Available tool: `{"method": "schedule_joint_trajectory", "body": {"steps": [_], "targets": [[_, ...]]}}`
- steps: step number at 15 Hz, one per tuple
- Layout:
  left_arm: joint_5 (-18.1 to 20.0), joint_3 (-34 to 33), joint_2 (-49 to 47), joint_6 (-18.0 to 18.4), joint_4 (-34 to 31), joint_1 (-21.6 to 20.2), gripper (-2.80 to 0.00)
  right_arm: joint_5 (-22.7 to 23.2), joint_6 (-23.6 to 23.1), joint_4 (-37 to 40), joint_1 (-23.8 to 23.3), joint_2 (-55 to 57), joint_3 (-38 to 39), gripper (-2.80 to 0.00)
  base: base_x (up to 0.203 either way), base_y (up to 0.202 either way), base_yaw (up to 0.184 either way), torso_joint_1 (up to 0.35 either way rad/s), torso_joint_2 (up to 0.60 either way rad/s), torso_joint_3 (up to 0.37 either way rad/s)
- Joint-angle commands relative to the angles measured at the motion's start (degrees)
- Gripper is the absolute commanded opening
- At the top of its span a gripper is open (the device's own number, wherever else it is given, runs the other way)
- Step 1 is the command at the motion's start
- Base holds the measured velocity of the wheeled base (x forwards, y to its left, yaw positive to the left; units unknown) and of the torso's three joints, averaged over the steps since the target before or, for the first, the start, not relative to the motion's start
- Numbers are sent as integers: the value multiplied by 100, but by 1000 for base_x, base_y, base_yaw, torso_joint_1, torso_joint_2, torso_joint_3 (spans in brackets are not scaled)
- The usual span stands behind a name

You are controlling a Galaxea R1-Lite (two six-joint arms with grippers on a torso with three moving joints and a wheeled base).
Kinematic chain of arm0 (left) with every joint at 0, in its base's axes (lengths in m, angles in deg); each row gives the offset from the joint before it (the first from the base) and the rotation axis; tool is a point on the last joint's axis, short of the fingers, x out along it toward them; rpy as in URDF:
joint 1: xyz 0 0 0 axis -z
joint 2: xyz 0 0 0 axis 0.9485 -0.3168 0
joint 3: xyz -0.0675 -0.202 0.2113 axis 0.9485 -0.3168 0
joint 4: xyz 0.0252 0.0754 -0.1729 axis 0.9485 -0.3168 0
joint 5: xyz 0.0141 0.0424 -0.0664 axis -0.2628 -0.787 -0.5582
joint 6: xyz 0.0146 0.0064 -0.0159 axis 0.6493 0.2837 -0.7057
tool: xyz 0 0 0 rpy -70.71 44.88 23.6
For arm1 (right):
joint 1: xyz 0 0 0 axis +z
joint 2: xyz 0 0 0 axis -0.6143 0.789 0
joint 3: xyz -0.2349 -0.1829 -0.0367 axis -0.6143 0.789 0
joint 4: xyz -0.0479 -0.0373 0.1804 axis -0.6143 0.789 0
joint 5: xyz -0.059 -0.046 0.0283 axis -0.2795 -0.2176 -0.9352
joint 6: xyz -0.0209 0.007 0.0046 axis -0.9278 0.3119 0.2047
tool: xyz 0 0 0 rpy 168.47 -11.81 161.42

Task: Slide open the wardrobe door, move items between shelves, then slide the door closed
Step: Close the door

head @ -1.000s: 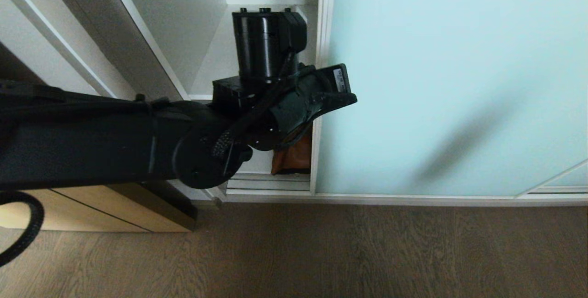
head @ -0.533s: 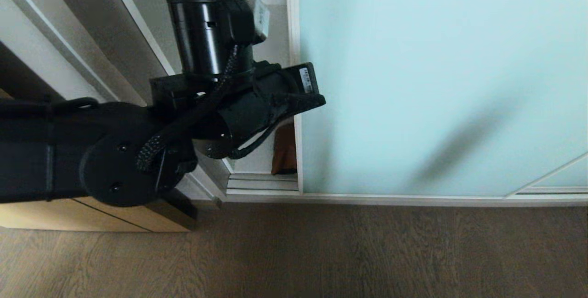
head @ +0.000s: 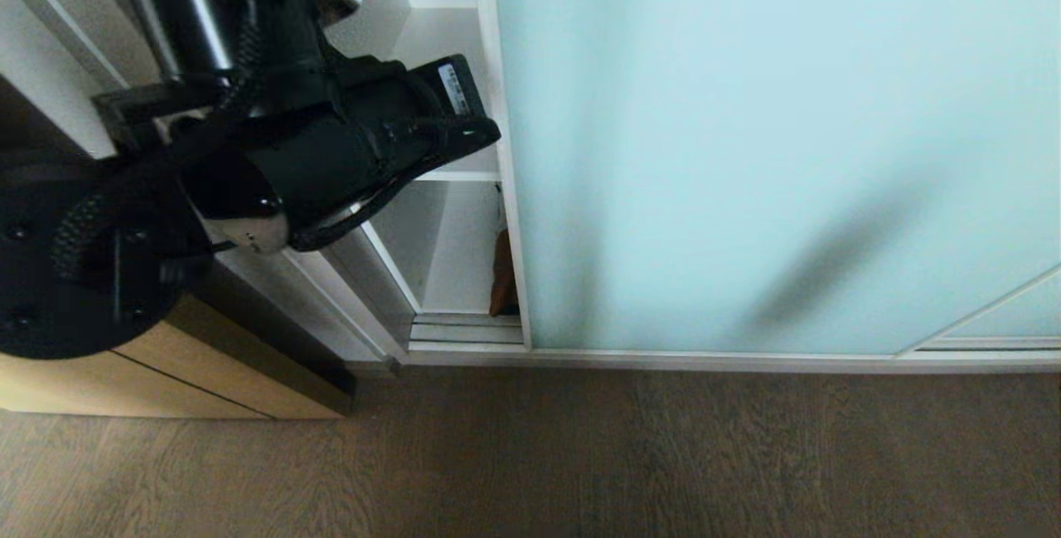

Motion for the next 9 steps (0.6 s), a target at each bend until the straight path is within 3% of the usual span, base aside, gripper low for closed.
{"method": "schedule_joint_trajectory", "body": {"steps": [1,3,4,6,9], "targets": [[143,-10,415,-16,-3,110,-280,-2,3,-2,-2,7,1,-280,0,0,0,0,0,0],[253,-27,598,-1,-18,467,-280,-2,3,-2,-2,7,0,-280,0,0,0,0,0,0],[516,-35,630,-11,-29,553,-280,-2,3,-2,-2,7,0,-280,0,0,0,0,0,0],[837,43,457,-33,-91,569,-280,-2,3,-2,-2,7,9,-280,0,0,0,0,0,0],[923,159,-185,-58,13,395,-280,-2,3,-2,-2,7,0,-280,0,0,0,0,0,0]]}}
